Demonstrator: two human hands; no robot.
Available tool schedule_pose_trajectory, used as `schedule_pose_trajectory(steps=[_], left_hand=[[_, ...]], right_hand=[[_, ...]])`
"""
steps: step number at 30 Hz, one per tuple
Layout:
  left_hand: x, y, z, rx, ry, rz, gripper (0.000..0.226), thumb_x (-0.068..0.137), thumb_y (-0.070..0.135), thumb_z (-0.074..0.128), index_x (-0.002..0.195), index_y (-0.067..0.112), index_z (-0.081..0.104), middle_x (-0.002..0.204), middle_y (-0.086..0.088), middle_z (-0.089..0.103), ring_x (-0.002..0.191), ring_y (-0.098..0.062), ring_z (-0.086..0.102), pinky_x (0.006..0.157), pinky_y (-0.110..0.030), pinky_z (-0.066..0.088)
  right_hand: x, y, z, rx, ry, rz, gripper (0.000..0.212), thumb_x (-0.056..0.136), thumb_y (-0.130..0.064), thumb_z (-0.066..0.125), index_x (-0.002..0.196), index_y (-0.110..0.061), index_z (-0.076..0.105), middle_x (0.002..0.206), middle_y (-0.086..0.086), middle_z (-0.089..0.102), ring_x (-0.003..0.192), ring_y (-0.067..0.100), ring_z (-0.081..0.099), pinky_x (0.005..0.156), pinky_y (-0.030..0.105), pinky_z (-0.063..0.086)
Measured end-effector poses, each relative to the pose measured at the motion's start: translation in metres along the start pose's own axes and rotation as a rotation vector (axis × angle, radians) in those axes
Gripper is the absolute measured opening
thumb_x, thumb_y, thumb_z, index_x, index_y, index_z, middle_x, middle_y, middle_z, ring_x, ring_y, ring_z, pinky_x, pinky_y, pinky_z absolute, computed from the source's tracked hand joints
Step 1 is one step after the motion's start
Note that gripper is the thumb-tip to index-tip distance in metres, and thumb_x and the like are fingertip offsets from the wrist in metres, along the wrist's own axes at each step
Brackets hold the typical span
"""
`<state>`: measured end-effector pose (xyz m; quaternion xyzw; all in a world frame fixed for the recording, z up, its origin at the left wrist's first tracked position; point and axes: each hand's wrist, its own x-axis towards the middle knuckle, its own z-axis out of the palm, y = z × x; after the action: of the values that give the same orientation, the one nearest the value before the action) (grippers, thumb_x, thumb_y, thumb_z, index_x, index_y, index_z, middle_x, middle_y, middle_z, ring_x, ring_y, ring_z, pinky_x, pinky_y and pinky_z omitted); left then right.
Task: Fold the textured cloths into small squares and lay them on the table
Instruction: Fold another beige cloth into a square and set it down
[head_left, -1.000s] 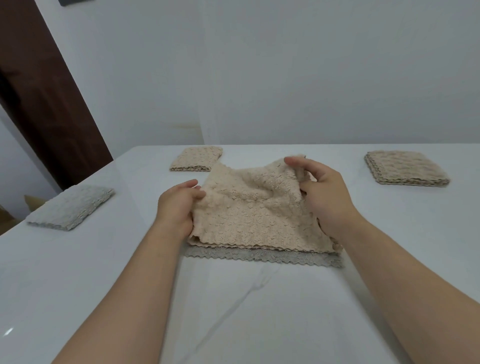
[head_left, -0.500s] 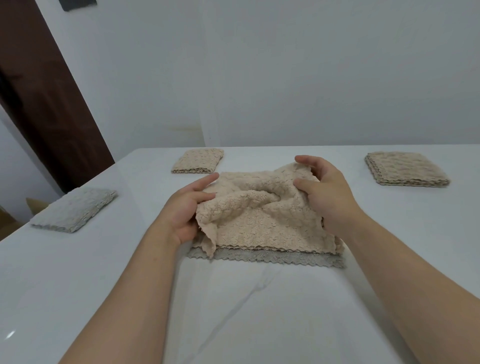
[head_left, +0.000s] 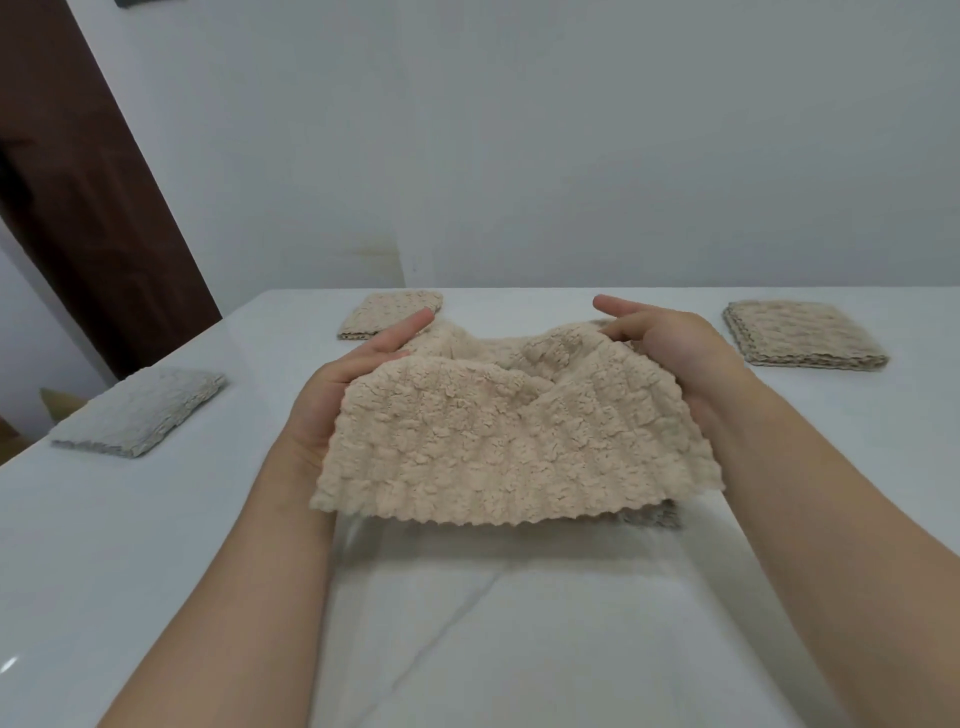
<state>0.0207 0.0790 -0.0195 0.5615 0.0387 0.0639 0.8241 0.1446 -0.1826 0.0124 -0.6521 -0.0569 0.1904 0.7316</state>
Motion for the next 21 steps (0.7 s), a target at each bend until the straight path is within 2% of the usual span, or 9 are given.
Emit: schedule_pose_trajectory(steps=[1, 2, 4, 6, 9, 13, 16, 19, 21], left_hand=[[0.000, 0.000, -0.003, 0.013, -0.022, -0.016, 0.051, 0.093, 0.013, 0.052, 0.143, 0.024, 0.060, 0.146, -0.008, 0.059, 0.129, -0.030, 0.060, 0.111, -0.050, 0.044], [0.001, 0.000, -0.004, 0.023, -0.028, -0.037, 0.052, 0.092, 0.013, 0.053, 0.143, 0.023, 0.060, 0.149, -0.008, 0.056, 0.133, -0.032, 0.057, 0.114, -0.052, 0.040], [0.003, -0.002, -0.002, 0.081, 0.035, -0.083, 0.051, 0.090, 0.005, 0.052, 0.137, 0.020, 0.065, 0.139, -0.007, 0.065, 0.125, -0.031, 0.064, 0.105, -0.047, 0.049], [0.005, -0.005, 0.004, 0.216, 0.100, -0.120, 0.049, 0.089, -0.003, 0.051, 0.129, 0.018, 0.071, 0.124, -0.006, 0.073, 0.105, -0.024, 0.074, 0.083, -0.034, 0.060], [0.008, -0.011, 0.003, 0.494, 0.171, -0.157, 0.035, 0.089, 0.002, 0.062, 0.112, 0.022, 0.080, 0.112, -0.003, 0.077, 0.077, -0.013, 0.073, 0.057, -0.021, 0.055], [0.015, -0.021, -0.003, 0.643, 0.289, -0.124, 0.020, 0.088, 0.017, 0.075, 0.103, 0.029, 0.082, 0.109, 0.004, 0.078, 0.104, -0.015, 0.072, 0.093, -0.035, 0.057], [0.020, -0.028, -0.004, 0.617, 0.407, 0.000, 0.029, 0.089, 0.019, 0.077, 0.114, 0.034, 0.075, 0.114, 0.000, 0.075, 0.099, -0.012, 0.074, 0.087, -0.030, 0.058], [0.022, -0.030, -0.005, 0.598, 0.474, 0.099, 0.045, 0.092, 0.012, 0.074, 0.129, 0.036, 0.065, 0.113, 0.002, 0.073, 0.099, -0.014, 0.073, 0.083, -0.031, 0.059], [0.023, -0.031, -0.006, 0.587, 0.495, 0.139, 0.051, 0.092, 0.004, 0.072, 0.130, 0.036, 0.063, 0.106, 0.005, 0.076, 0.095, -0.014, 0.073, 0.080, -0.031, 0.059]], right_hand=[[0.001, -0.003, -0.002, -0.010, -0.028, 0.041, 0.041, 0.092, -0.001, 0.055, 0.124, -0.022, 0.069, 0.110, 0.015, 0.072, 0.105, 0.016, 0.050, 0.049, 0.024, 0.052], [0.002, -0.004, -0.004, -0.003, -0.059, 0.082, 0.041, 0.090, -0.001, 0.055, 0.123, -0.022, 0.070, 0.116, 0.016, 0.072, 0.073, 0.014, 0.048, 0.054, 0.027, 0.053], [0.004, -0.003, -0.008, -0.022, -0.093, 0.123, 0.042, 0.086, 0.000, 0.054, 0.116, -0.022, 0.073, 0.109, 0.015, 0.075, 0.073, 0.023, 0.060, 0.054, 0.028, 0.052], [0.007, 0.003, -0.012, -0.180, -0.061, 0.112, 0.042, 0.081, 0.001, 0.055, 0.107, -0.024, 0.078, 0.101, 0.009, 0.076, 0.067, 0.023, 0.066, 0.061, 0.029, 0.057], [0.014, 0.013, -0.018, -0.512, -0.021, 0.077, 0.033, 0.076, -0.005, 0.063, 0.093, -0.027, 0.081, 0.105, 0.007, 0.072, 0.074, 0.024, 0.056, 0.069, 0.034, 0.049], [0.019, 0.023, -0.024, -0.769, -0.017, 0.062, 0.018, 0.094, -0.036, 0.064, 0.103, -0.025, 0.074, 0.088, 0.005, 0.059, 0.072, 0.021, 0.048, 0.064, 0.034, 0.039], [0.023, 0.032, -0.025, -0.749, -0.001, 0.028, 0.037, 0.097, -0.048, 0.058, 0.109, -0.016, 0.071, 0.087, 0.003, 0.058, 0.073, 0.020, 0.046, 0.068, 0.035, 0.039], [0.021, 0.037, -0.021, -0.686, 0.043, -0.046, 0.020, 0.097, -0.036, 0.063, 0.108, -0.021, 0.071, 0.089, -0.003, 0.066, 0.071, 0.016, 0.055, 0.065, 0.029, 0.044], [0.022, 0.038, -0.019, -0.623, 0.047, -0.044, 0.022, 0.094, -0.025, 0.069, 0.115, -0.027, 0.069, 0.102, 0.001, 0.070, 0.078, 0.019, 0.067, 0.070, 0.035, 0.059]])
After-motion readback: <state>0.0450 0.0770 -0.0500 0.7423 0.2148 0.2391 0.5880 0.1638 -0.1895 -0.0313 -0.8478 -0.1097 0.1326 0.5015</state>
